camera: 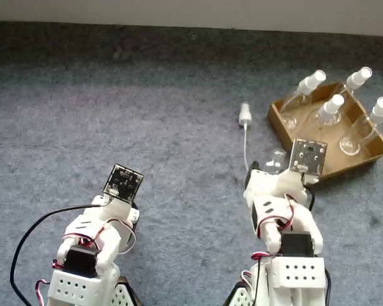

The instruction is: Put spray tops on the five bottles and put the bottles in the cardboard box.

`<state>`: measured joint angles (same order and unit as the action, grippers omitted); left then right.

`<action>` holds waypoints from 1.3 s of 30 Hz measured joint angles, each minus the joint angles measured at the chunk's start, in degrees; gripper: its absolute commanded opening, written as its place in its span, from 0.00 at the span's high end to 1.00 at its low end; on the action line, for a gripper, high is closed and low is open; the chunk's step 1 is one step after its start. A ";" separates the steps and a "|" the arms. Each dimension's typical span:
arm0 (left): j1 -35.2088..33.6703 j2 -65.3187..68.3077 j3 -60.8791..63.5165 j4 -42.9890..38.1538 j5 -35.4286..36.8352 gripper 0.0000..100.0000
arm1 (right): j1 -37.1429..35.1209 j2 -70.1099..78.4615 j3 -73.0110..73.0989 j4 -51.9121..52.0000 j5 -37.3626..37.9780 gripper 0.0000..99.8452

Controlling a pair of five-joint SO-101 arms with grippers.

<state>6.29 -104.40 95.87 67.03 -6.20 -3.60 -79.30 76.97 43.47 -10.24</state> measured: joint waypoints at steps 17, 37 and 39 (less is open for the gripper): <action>0.00 0.00 0.00 0.00 -3.78 0.99 | 0.09 -24.35 -9.14 13.45 11.34 0.84; 0.00 0.00 0.09 0.00 -3.78 0.99 | 0.18 -25.85 -10.46 26.99 21.98 0.84; 0.00 0.00 0.09 0.00 -3.78 0.99 | 0.09 -25.85 -10.46 25.76 22.24 0.84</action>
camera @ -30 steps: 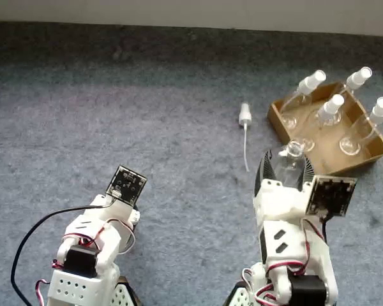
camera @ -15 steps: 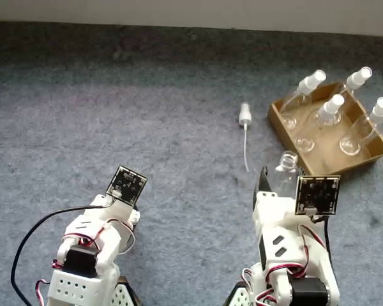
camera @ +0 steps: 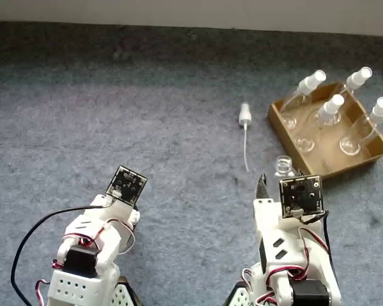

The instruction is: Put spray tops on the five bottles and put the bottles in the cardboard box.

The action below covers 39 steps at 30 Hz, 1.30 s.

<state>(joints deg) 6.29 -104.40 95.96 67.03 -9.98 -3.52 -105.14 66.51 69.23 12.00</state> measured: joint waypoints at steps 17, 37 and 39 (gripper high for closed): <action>0.00 0.00 0.00 0.00 0.00 0.99 | 0.00 0.00 24.53 -33.85 0.18 0.84; 0.00 0.00 0.00 0.00 0.00 0.99 | 0.00 0.09 29.10 -52.04 -10.20 0.84; 0.00 0.00 0.00 0.00 0.00 0.99 | 0.00 0.09 29.10 -52.04 -12.13 0.84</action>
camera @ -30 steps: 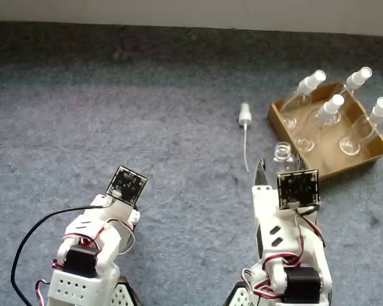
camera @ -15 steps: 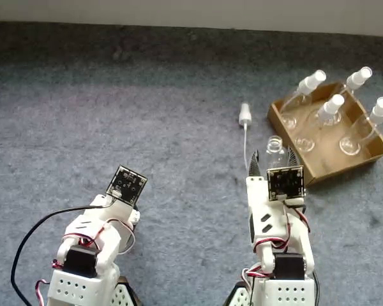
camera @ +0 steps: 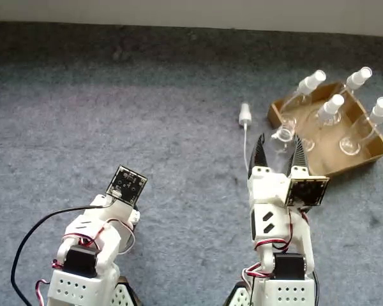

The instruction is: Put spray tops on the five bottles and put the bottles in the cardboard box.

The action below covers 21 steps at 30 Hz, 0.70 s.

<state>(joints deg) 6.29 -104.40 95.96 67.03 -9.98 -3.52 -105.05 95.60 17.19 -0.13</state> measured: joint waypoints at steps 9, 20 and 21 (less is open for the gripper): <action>0.00 0.00 0.00 0.00 -0.18 0.99 | 0.00 0.00 0.00 0.00 -0.79 0.84; 0.00 0.00 0.00 0.00 -0.18 0.99 | 0.00 0.00 0.00 0.00 -0.79 0.84; 0.00 0.00 0.00 0.00 -0.18 0.99 | 0.00 0.00 0.00 0.00 -0.79 0.84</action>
